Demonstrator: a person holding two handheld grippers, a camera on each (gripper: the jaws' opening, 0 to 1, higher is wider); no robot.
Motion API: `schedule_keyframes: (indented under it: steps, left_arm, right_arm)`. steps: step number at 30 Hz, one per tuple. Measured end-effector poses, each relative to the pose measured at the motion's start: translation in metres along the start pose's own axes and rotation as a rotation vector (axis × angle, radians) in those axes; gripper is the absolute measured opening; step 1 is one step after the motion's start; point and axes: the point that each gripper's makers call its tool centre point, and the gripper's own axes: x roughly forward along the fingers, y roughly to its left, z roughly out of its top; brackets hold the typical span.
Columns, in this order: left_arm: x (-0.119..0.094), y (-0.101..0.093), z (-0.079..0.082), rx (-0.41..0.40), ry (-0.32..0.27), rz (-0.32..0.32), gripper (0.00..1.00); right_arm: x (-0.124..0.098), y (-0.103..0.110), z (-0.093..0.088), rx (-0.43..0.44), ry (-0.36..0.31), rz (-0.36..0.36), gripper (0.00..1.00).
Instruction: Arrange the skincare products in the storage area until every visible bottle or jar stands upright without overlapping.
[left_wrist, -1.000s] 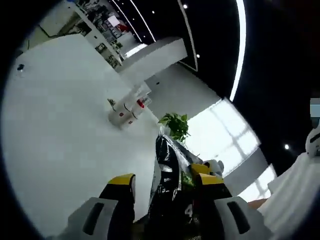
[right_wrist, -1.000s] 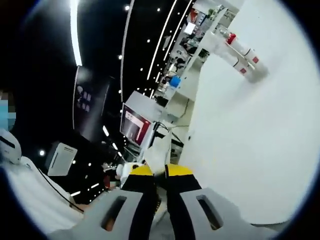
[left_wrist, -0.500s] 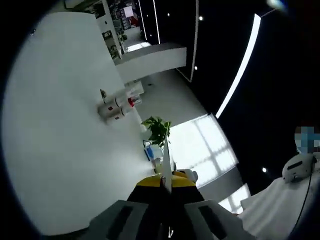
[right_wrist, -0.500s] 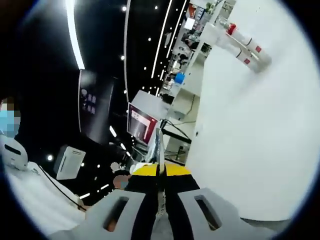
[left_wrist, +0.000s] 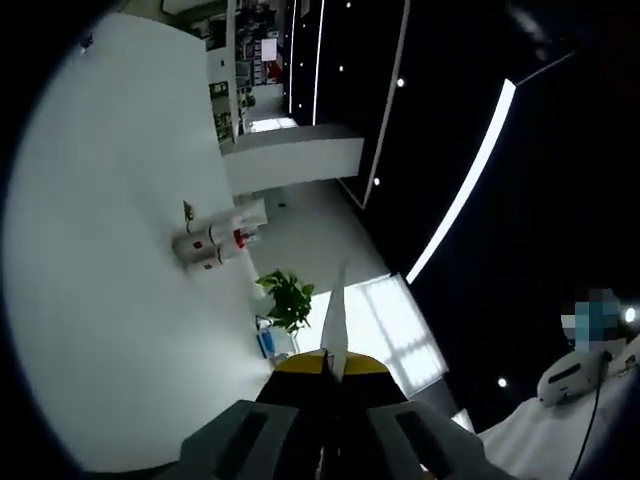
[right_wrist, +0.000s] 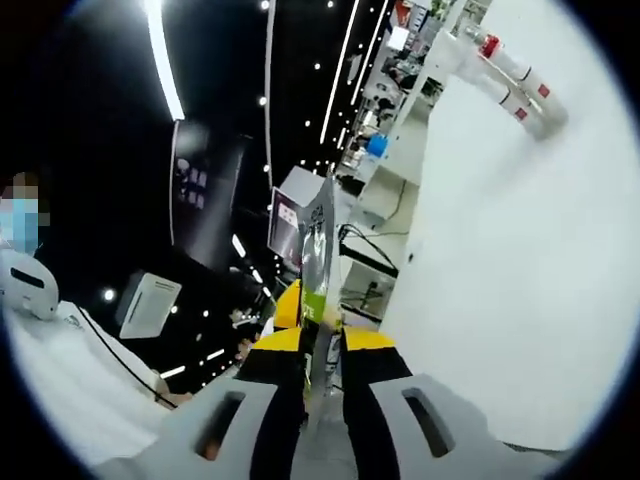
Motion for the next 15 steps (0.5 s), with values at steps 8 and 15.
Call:
schedule_keyframes:
  steps: [8,15]
  left_arm:
    - [-0.003,0.004,-0.001,0.003,-0.003,0.025,0.01]
    - [-0.005,0.007,-0.001,0.010,0.012,0.043,0.01]
  right_arm:
    - [-0.006,0.005,0.003,0.069,-0.007,0.043,0.06]
    - [-0.013,0.007,0.016,0.135,-0.075,0.083,0.05]
